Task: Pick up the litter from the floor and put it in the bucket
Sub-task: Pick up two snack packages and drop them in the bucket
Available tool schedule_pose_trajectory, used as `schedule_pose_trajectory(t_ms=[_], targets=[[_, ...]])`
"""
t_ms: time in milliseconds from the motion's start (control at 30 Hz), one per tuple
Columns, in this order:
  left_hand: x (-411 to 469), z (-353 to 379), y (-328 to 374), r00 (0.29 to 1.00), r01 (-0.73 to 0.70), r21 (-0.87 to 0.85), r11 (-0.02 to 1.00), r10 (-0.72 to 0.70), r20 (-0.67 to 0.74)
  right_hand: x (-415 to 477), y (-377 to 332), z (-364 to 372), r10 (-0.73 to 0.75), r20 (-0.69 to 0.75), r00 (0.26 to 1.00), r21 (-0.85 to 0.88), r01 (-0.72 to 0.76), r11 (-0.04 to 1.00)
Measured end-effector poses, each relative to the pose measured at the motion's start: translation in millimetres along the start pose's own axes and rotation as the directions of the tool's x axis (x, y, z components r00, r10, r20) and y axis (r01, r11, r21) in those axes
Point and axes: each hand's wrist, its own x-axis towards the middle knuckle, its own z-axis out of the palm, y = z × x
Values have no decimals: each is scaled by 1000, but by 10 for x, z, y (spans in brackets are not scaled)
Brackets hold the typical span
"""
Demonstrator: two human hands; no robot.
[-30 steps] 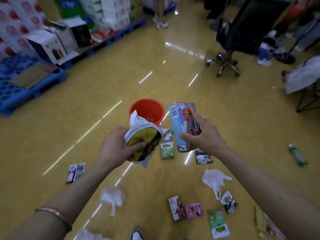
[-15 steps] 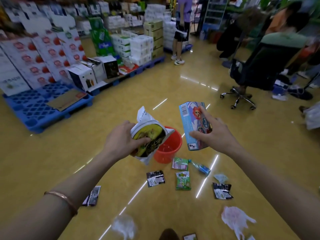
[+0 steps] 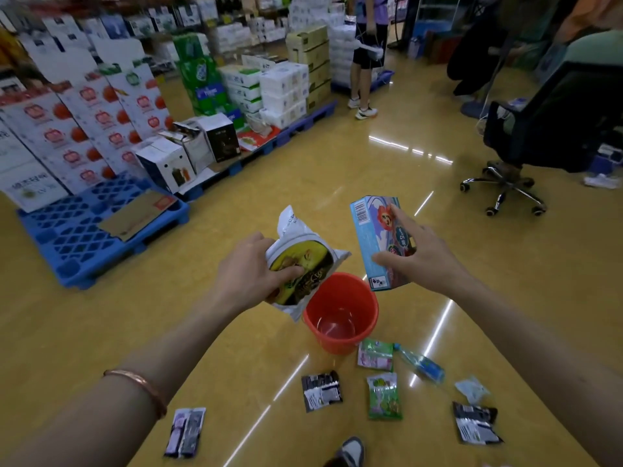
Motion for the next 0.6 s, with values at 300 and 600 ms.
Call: schedule_pose_trajectory(t_ms=[300,600], targets=[[1039,134,47,999,9,19,1000,-10,51,1018,163,-47,12,38,999,24,-13,1000],[2030,588,49,961,-43,-1,999,41,273,1528,582,-5,211,23,977,75,-212,974]])
